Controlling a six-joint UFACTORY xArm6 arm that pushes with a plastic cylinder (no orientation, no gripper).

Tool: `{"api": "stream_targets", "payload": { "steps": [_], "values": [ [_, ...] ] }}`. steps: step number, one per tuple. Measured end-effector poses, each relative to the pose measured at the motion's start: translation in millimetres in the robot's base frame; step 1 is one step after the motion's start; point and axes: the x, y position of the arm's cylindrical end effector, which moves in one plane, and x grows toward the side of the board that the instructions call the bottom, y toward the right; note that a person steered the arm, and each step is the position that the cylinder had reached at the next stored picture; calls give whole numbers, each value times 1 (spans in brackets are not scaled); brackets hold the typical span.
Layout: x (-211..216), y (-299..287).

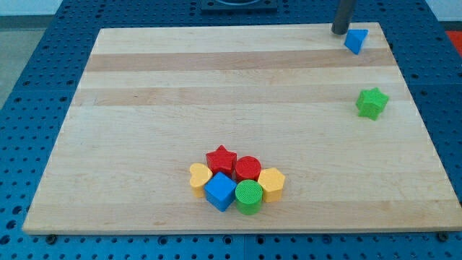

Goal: Push the blue triangle closer to the green star

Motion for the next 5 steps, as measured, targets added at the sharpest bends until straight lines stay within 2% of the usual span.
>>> {"api": "stream_targets", "payload": {
  "steps": [1,3,4,5],
  "values": [
    [0,32],
    [0,33],
    [28,27],
    [109,27]
  ]
}}
